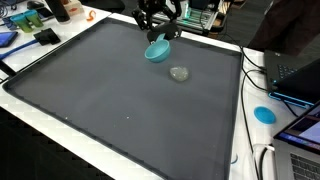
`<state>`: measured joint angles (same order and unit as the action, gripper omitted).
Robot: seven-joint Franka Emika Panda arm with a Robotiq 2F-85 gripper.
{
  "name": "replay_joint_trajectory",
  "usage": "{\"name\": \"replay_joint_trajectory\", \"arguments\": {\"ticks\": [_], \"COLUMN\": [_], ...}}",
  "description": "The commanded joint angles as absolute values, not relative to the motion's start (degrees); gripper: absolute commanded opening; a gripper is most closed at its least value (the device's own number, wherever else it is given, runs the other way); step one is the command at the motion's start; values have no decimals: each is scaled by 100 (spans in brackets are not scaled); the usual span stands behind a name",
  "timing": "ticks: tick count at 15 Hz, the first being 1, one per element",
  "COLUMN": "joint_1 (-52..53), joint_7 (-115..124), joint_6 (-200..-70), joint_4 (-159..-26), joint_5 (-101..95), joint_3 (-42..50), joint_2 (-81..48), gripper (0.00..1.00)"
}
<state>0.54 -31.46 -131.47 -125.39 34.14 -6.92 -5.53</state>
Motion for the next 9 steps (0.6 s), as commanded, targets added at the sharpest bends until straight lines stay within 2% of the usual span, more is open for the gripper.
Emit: {"name": "replay_joint_trajectory", "arguments": {"ticks": [1,9], "joint_1": [67,160], "joint_7": [-3567,-3863], "joint_6": [-13300,-13483], "joint_4": [-13032,-13554], "joint_5": [3744,3933], "joint_3": [-634,-554], "joint_2": [-169,149], "gripper": [31,31]}}
